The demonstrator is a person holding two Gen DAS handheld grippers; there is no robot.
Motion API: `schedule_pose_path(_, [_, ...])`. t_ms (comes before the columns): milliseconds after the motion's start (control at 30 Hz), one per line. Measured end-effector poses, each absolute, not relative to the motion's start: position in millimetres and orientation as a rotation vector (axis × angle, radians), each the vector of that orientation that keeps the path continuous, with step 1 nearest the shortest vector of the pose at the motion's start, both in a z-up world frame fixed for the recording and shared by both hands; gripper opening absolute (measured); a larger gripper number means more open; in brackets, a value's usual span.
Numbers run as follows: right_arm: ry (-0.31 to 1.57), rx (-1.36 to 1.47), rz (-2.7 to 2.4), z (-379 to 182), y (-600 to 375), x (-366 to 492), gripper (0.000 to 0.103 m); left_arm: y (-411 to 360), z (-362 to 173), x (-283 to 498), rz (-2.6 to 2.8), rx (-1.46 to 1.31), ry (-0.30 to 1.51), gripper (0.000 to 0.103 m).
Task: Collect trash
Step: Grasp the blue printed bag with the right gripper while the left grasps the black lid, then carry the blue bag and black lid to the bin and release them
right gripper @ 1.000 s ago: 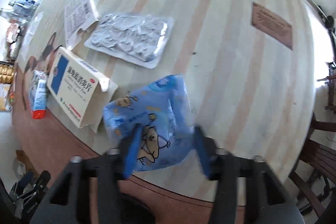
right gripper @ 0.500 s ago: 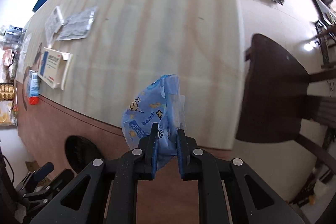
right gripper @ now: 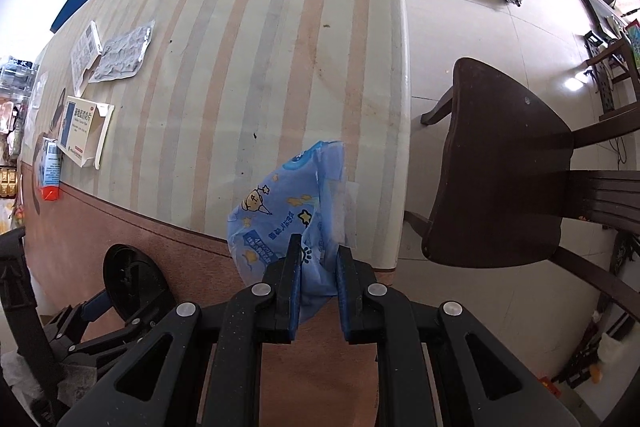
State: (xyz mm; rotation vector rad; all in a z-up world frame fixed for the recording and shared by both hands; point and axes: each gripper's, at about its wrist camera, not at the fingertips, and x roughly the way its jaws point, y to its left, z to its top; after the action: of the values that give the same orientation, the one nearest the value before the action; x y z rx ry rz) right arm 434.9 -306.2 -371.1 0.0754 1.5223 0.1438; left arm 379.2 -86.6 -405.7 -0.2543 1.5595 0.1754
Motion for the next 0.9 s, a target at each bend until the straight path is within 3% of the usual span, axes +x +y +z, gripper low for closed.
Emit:
schedule_pose_path(500, [1.394,-0.005,0.287,-316.5,-242.8,421.2,0.015,-29.5,-322.1,346.6,0.343,-0.273,1.307,0.083])
schedule_pose_path(900, [1.323,-0.057,0.514,-264.3,-143.0,332.8,0.015,60.0,-255.2,212.7,0.515,-0.428,1.132,0.083])
